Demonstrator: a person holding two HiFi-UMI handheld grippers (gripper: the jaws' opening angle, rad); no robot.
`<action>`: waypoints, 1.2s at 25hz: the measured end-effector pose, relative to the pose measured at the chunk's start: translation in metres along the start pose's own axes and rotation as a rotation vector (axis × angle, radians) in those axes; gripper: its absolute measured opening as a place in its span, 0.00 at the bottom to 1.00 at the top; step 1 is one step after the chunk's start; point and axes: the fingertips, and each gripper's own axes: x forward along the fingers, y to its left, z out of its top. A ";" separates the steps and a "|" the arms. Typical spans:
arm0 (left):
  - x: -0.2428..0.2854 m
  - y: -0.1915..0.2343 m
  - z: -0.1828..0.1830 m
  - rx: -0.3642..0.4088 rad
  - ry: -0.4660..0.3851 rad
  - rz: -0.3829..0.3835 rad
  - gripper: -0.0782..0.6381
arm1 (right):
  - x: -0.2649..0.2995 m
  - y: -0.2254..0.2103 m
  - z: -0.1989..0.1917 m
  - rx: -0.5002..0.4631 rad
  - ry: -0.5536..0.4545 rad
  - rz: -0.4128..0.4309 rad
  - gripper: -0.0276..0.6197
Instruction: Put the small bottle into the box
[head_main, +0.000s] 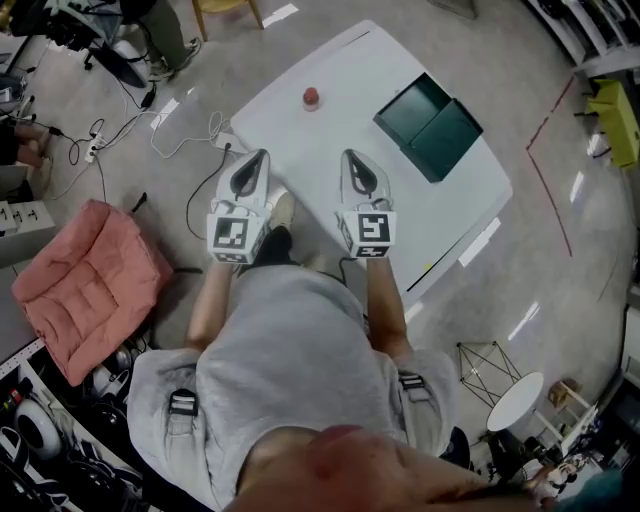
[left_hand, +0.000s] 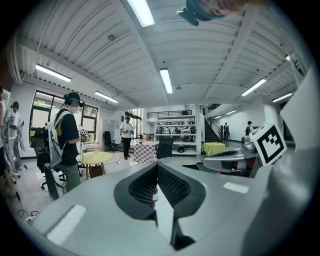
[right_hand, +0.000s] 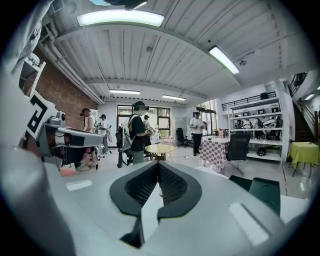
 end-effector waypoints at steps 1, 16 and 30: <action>0.006 0.004 0.000 -0.003 0.005 -0.004 0.12 | 0.008 -0.001 -0.001 0.002 0.007 0.001 0.05; 0.081 0.060 -0.034 -0.045 0.103 -0.038 0.12 | 0.108 -0.008 -0.028 0.022 0.122 0.025 0.05; 0.138 0.094 -0.080 -0.087 0.201 -0.060 0.12 | 0.180 -0.023 -0.072 0.050 0.221 0.032 0.05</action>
